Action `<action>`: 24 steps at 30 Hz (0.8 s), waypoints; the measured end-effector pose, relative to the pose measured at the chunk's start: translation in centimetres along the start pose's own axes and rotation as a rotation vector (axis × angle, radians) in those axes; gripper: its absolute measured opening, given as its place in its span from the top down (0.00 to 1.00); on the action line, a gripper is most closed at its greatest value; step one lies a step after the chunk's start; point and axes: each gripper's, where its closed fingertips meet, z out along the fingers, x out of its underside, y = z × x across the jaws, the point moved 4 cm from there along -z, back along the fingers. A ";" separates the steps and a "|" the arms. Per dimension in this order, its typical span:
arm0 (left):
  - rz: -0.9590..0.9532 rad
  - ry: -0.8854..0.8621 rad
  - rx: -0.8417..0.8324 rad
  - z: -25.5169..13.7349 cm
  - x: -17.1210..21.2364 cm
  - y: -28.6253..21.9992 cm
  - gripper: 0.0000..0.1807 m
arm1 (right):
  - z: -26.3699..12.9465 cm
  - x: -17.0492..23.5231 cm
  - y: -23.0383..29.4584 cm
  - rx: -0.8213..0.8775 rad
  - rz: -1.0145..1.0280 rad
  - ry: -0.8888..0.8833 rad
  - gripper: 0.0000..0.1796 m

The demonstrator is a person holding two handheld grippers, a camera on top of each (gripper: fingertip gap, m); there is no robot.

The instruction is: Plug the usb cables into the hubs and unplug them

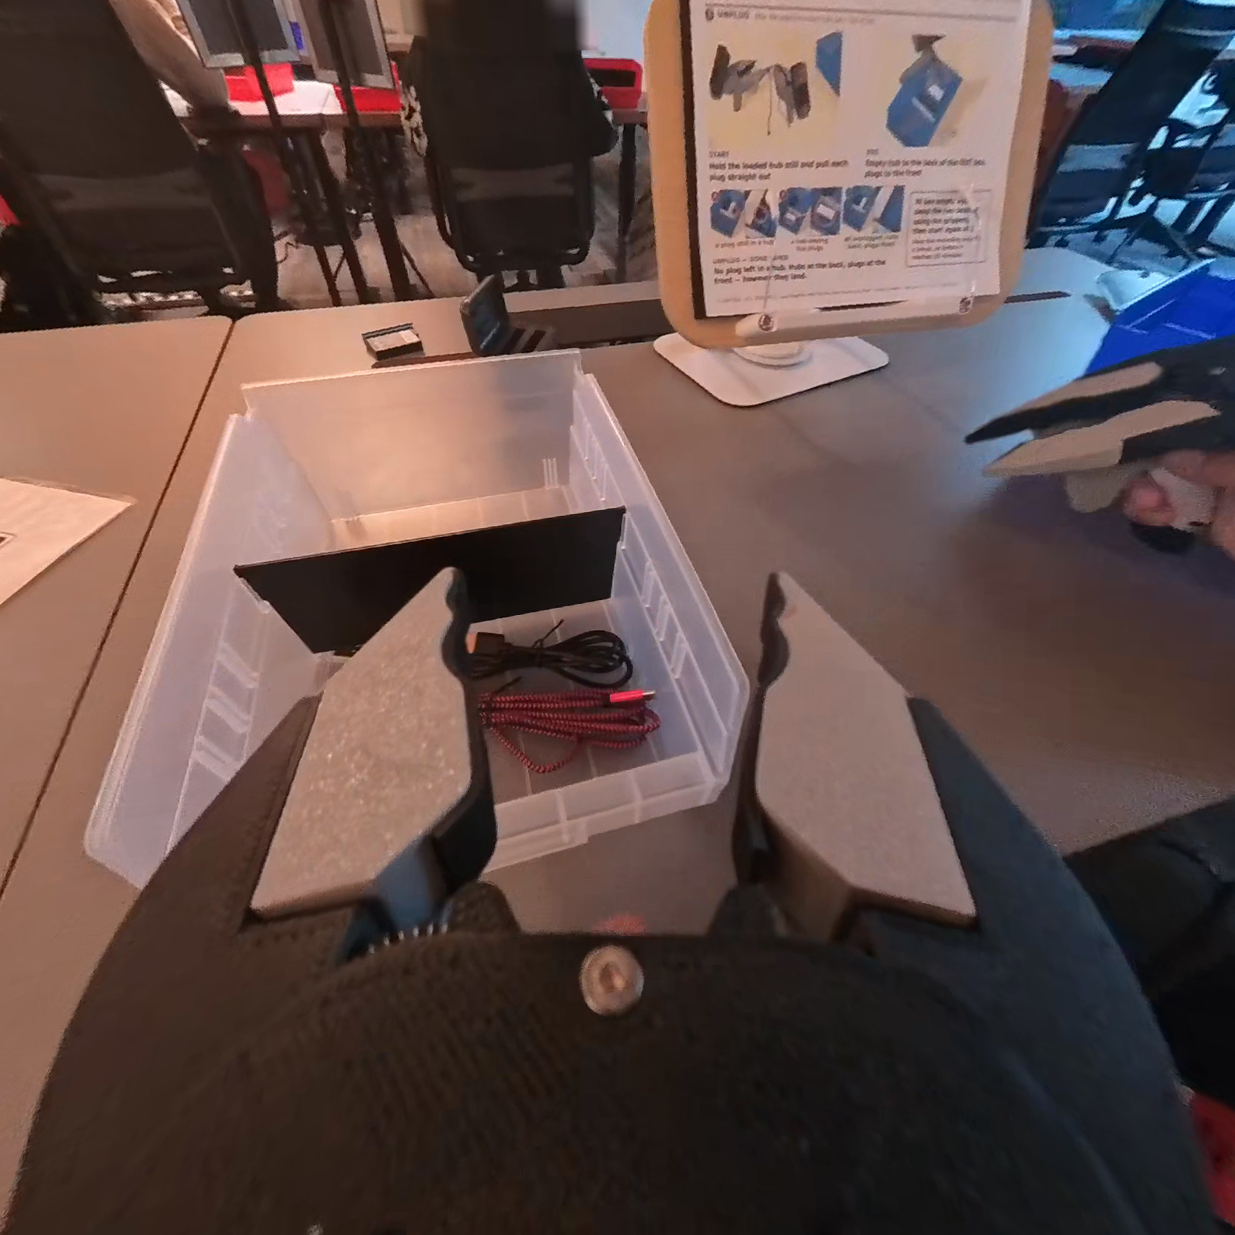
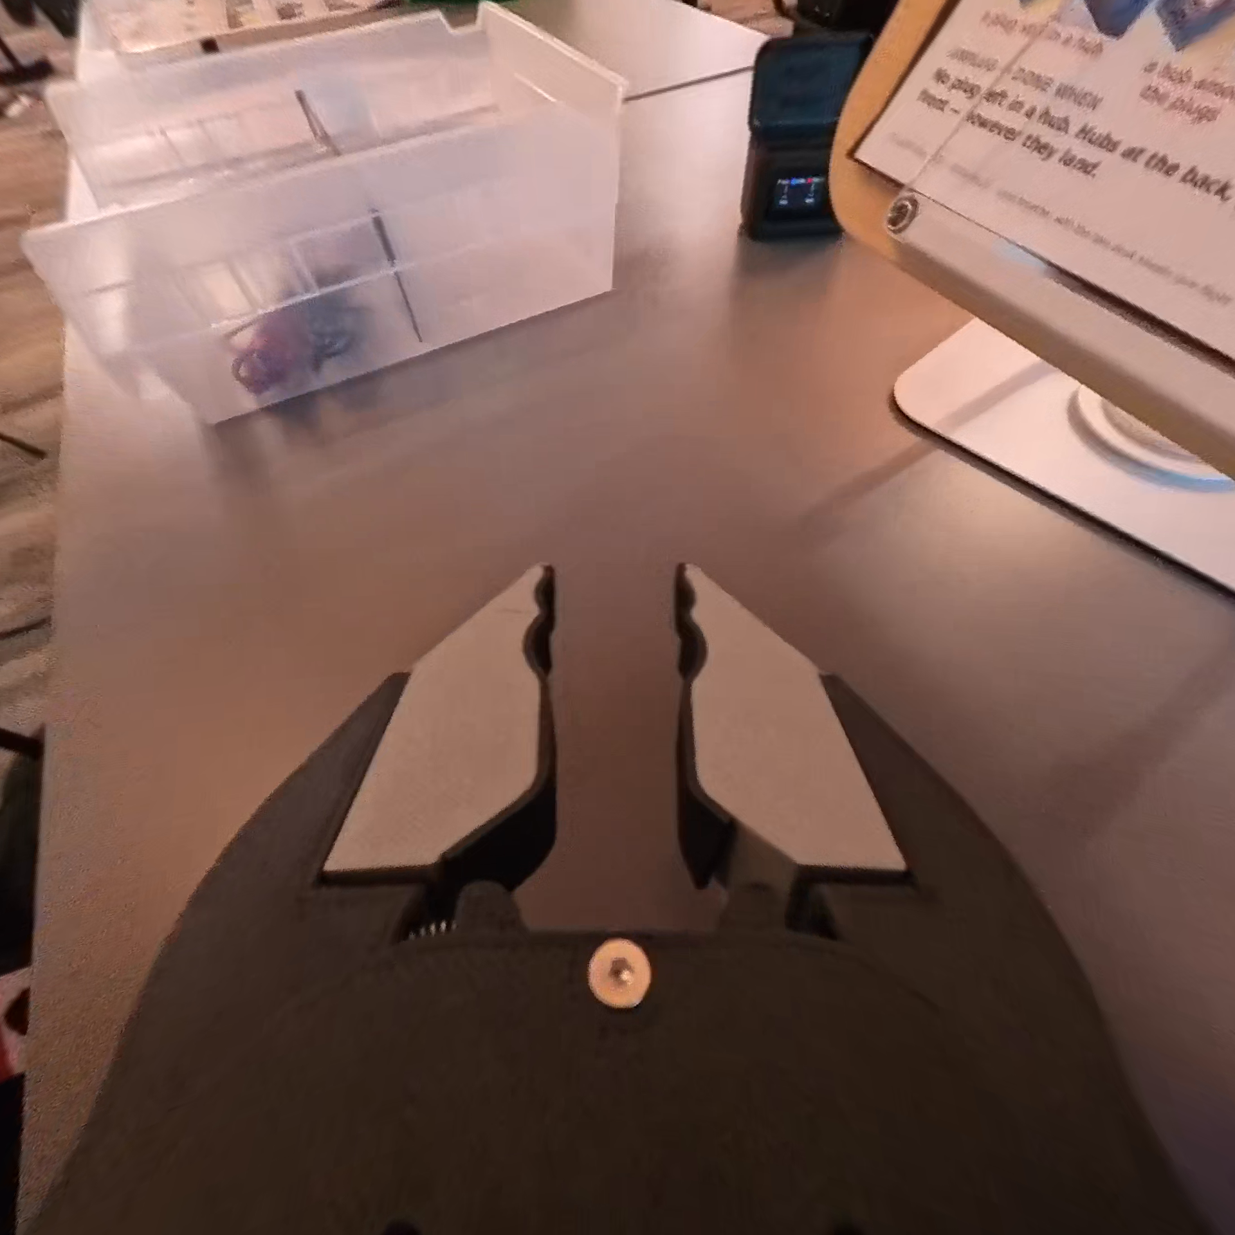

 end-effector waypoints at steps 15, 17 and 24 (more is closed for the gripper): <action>-0.004 -0.036 -0.044 3.5 -0.9 -1.3 0.50 | 1.2 0.9 -2.9 0.230 -0.027 -0.047 0.62; 0.007 -0.031 -0.044 4.0 -0.7 -1.2 0.51 | 0.8 0.7 -2.7 0.238 -0.032 -0.078 0.63; 0.126 -0.122 -0.039 4.9 -2.0 0.3 0.76 | 0.8 1.5 -1.1 0.202 -0.009 -0.034 0.54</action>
